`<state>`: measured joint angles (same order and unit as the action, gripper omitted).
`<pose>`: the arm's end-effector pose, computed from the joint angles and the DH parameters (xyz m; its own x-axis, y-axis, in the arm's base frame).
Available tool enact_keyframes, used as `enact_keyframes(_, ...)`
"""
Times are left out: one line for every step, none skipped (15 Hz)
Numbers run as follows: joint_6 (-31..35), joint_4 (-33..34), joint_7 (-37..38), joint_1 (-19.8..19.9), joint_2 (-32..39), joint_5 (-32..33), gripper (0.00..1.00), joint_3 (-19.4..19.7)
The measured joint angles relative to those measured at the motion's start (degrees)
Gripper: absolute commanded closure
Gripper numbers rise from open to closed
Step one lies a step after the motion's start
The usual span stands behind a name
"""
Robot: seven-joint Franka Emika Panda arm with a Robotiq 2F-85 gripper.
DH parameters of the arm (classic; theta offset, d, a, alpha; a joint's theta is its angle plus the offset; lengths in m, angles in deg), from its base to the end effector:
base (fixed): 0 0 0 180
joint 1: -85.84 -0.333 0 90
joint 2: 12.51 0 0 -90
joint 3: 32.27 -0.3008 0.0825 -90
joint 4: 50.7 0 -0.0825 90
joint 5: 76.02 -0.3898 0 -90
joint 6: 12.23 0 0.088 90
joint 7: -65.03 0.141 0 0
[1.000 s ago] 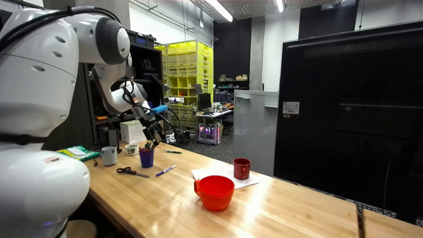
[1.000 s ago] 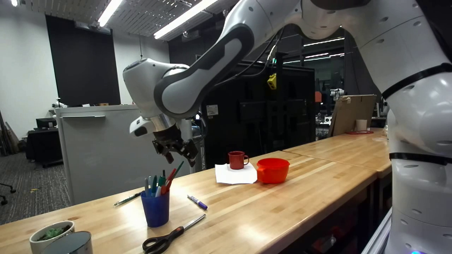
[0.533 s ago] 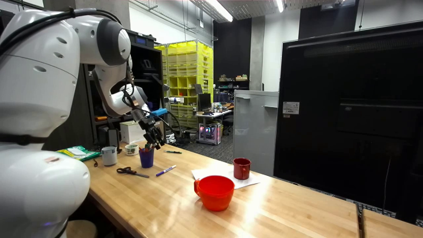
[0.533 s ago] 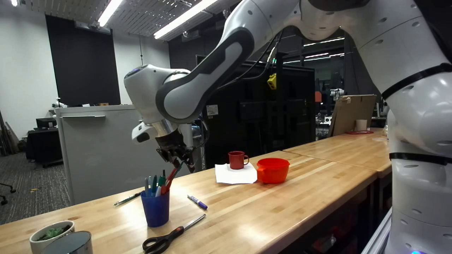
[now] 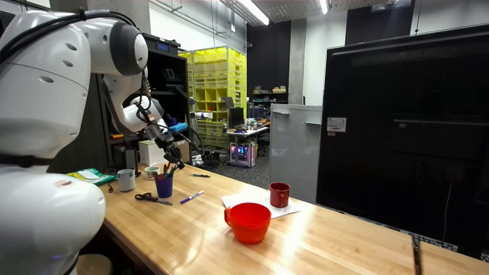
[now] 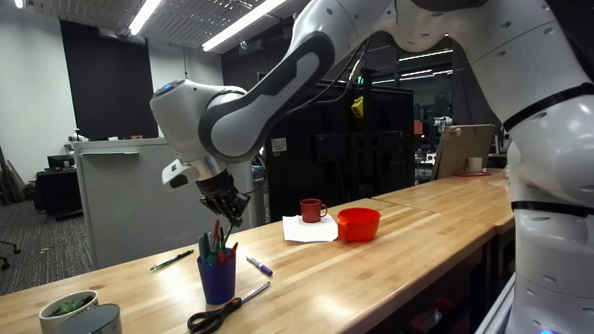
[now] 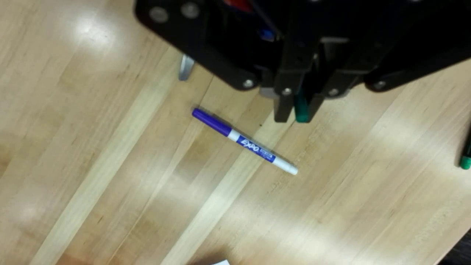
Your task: Put the green pen in the blue cup.
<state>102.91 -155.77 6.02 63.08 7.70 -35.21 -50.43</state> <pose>0.5131 0.3564 0.2965 -0.4208 0.7568 -0.5002 0.8582 0.5108 0.0508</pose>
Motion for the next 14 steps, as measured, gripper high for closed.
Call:
enact_keyframes(-0.47, 0.09, -0.01, -0.57, 0.0, 0.81, 0.98, -0.16)
enact_keyframes(-1.04, 0.15, -0.02, -1.18, 0.0, 1.68, 0.98, -0.37)
enact_keyframes(-1.71, 0.23, -0.04, -1.79, 0.0, 2.59, 0.98, -0.61)
enact_keyframes(-2.45, 0.3, -0.05, -2.38, 0.02, 3.48, 0.98, -0.88)
enact_keyframes(-3.21, 0.38, -0.06, -2.93, 0.04, 4.32, 0.98, -1.16)
enact_keyframes(-3.95, 0.44, -0.11, -3.44, 0.07, 5.06, 0.98, -1.41)
enact_keyframes(-4.69, 0.47, -0.18, -3.83, 0.12, 5.74, 0.98, -1.67)
enact_keyframes(-5.41, 0.47, -0.29, -4.13, 0.19, 6.52, 0.98, -1.93)
enact_keyframes(-6.06, 0.47, -0.4, -4.35, 0.31, 7.32, 0.98, -2.13)
enact_keyframes(-6.7, 0.47, -0.56, -4.49, 0.47, 8.24, 0.98, -2.3)
enact_keyframes(-7.35, 0.47, -0.87, -4.61, 0.65, 9.23, 0.98, -2.41)
enact_keyframes(-7.91, 0.44, -1.15, -4.67, 0.79, 10.19, 0.98, -2.47)
enact_keyframes(-8.42, 0.42, -1.29, -4.67, 0.9, 11.14, 0.98, -2.54)
enact_keyframes(-8.89, 0.4, -1.36, -4.68, 0.99, 11.99, 0.98, -2.58)
